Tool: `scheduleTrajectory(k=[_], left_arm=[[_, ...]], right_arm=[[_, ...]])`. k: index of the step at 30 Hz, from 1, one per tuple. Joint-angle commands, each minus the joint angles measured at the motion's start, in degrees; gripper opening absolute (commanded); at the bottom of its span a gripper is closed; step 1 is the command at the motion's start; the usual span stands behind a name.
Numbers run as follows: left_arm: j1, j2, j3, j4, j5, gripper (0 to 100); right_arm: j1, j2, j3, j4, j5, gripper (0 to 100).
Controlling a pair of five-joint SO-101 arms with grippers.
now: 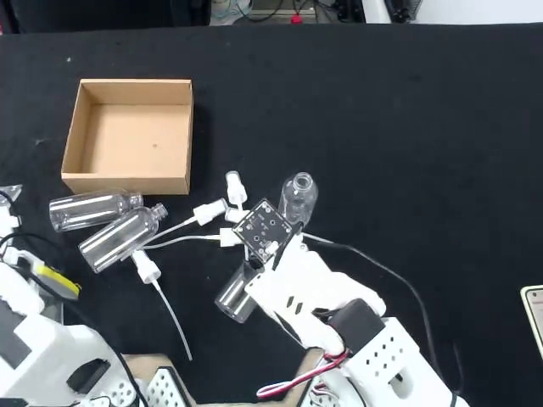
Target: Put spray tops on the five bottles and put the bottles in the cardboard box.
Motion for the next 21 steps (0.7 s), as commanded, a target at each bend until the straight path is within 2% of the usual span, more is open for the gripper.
scheduleTrajectory(k=[1, 8, 14, 21], left_arm=[[0.04, 0.00, -1.80, -0.18, -4.66, 33], [-0.40, 0.35, -1.19, -0.18, -9.58, 33], [-0.04, 0.44, -0.75, -0.26, -9.49, 33], [0.22, 0.09, 4.88, -5.19, -9.49, 33]], right_arm=[[-0.44, -0.48, 0.31, -1.32, -0.26, 1.6], [-0.44, -0.66, 0.92, -1.41, -0.18, 1.6], [-0.44, -0.66, 0.92, -1.41, -0.35, 1.6], [-0.44, -0.66, 0.92, -1.32, -0.35, 1.6]])
